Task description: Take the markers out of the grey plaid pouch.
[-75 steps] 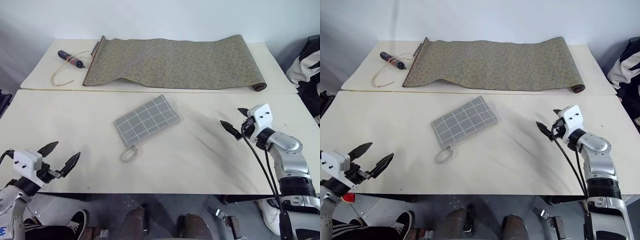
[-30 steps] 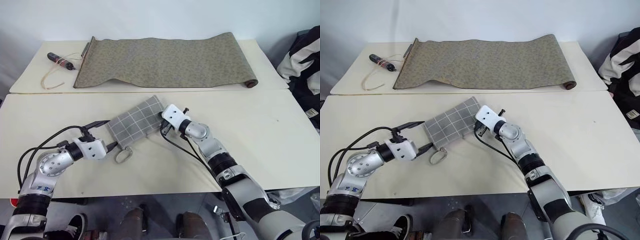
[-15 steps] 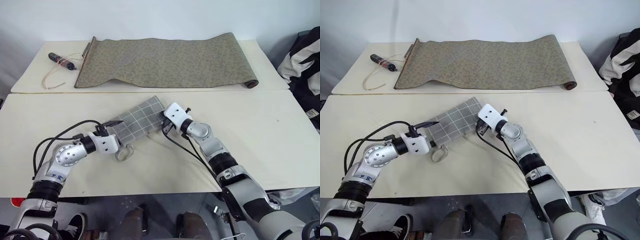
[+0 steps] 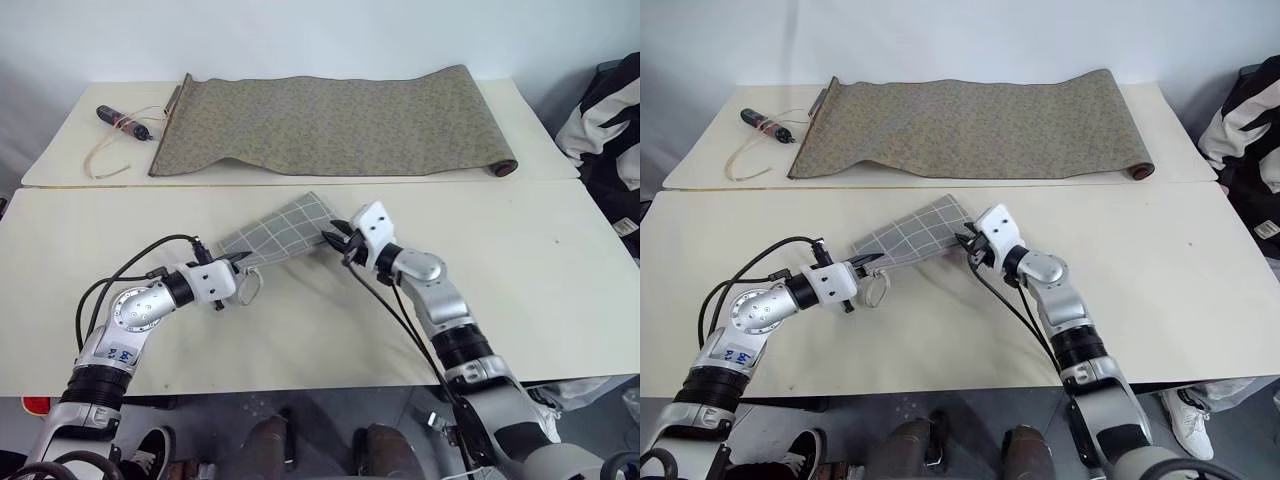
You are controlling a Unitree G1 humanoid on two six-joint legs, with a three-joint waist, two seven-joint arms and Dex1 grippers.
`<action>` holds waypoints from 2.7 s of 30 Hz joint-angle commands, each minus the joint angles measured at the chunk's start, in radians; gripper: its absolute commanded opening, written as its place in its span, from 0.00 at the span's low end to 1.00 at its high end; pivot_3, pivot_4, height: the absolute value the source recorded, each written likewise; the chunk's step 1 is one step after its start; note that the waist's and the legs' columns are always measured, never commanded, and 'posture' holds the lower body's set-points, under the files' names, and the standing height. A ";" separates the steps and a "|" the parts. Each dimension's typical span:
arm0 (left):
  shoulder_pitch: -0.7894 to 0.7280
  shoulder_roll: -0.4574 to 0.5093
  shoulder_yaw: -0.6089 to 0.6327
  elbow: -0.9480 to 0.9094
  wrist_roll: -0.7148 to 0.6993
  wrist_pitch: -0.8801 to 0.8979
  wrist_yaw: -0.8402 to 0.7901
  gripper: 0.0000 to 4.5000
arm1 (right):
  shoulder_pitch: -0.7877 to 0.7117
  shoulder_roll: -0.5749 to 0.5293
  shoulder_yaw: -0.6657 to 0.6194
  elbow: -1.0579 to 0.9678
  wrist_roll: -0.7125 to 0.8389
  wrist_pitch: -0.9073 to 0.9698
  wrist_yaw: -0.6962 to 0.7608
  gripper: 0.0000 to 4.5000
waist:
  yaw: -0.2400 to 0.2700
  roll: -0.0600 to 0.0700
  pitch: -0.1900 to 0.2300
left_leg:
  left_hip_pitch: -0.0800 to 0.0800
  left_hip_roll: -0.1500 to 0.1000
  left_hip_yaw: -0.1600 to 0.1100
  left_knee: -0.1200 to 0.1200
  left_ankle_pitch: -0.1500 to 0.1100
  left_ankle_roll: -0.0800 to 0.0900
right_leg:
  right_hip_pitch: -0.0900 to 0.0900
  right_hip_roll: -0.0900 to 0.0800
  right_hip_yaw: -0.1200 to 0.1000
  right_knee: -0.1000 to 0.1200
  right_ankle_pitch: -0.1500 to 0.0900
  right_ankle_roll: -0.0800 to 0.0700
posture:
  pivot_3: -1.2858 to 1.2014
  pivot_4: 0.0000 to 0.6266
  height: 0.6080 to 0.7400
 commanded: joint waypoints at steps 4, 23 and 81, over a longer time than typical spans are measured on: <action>0.019 -0.048 -0.023 -0.123 0.017 0.077 0.014 0.00 | 0.133 -0.118 0.004 -0.485 0.334 0.504 0.150 0.84 | 0.006 0.000 0.000 | 0.000 0.000 0.000 0.000 -0.001 0.000 | 0.000 0.000 0.000 -0.001 0.000 0.000 | 0.52 0.24 1.00; -0.058 -0.059 -0.116 -0.208 0.178 0.090 0.038 0.00 | 0.186 0.138 0.142 -0.391 0.285 0.579 -0.068 0.84 | 0.001 -0.001 0.000 | -0.001 0.001 0.001 0.000 -0.002 -0.001 | -0.001 0.001 -0.001 -0.003 0.000 0.000 | 0.52 0.24 1.00; 0.103 -0.019 0.073 -0.321 -0.388 0.310 -0.294 0.00 | 0.136 -0.535 -0.174 -0.493 0.355 0.419 0.310 0.29 | 0.025 -0.001 0.000 | -0.003 0.002 0.004 0.004 -0.004 0.002 | 0.002 0.000 -0.002 -0.015 0.001 0.000 | 0.52 0.24 1.00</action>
